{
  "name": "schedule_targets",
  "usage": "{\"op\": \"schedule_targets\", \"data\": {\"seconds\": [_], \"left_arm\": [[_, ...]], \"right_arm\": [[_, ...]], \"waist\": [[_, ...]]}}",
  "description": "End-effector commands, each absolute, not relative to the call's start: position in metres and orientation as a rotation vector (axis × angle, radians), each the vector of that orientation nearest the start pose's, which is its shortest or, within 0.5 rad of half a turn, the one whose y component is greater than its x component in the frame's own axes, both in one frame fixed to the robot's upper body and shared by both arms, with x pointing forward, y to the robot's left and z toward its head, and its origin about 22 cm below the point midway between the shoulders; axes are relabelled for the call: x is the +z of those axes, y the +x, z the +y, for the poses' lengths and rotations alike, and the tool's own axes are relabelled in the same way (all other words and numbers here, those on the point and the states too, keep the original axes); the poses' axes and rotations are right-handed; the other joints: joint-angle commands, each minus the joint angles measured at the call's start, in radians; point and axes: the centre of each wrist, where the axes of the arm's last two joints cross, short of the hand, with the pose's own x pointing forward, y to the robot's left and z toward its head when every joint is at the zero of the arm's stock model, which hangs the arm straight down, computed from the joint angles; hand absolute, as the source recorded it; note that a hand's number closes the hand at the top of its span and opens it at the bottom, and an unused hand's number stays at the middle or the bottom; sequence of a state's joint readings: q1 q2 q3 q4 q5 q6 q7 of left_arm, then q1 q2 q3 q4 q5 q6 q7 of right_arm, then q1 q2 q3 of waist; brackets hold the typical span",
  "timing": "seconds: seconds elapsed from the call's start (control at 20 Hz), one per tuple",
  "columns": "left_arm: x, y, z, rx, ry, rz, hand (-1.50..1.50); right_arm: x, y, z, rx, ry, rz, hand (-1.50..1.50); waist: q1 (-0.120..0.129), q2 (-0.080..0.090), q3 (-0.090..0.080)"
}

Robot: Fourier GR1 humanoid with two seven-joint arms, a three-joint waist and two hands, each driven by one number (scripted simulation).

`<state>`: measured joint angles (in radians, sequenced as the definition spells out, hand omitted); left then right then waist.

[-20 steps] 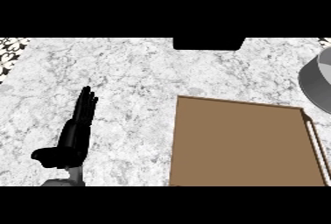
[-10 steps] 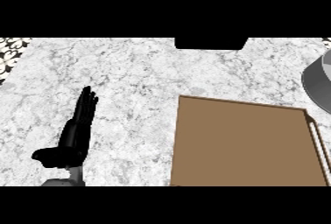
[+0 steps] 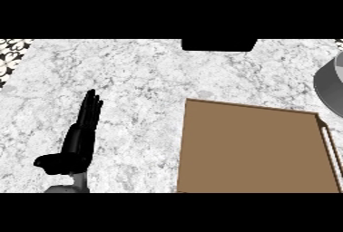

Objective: Pick the cupcake from the tray and place it in the pot

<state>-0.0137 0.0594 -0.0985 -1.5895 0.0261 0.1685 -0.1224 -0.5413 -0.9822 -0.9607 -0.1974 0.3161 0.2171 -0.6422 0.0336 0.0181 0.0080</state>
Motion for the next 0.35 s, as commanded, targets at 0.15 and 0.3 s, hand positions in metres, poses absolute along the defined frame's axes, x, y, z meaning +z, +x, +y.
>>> {"op": "schedule_targets", "data": {"seconds": [0.15,0.3], "left_arm": [[0.009,0.241,0.224,0.005,0.073,-1.718,0.00],[0.021,0.250,0.220,0.026,0.068,-1.722,0.00]], "right_arm": [[0.116,0.189,-0.621,-0.364,-0.909,-1.660,-1.50],[0.099,0.191,-0.615,-0.380,-0.926,-1.646,-1.50]], "waist": [[0.003,0.001,0.002],[0.006,0.003,0.004]]}}
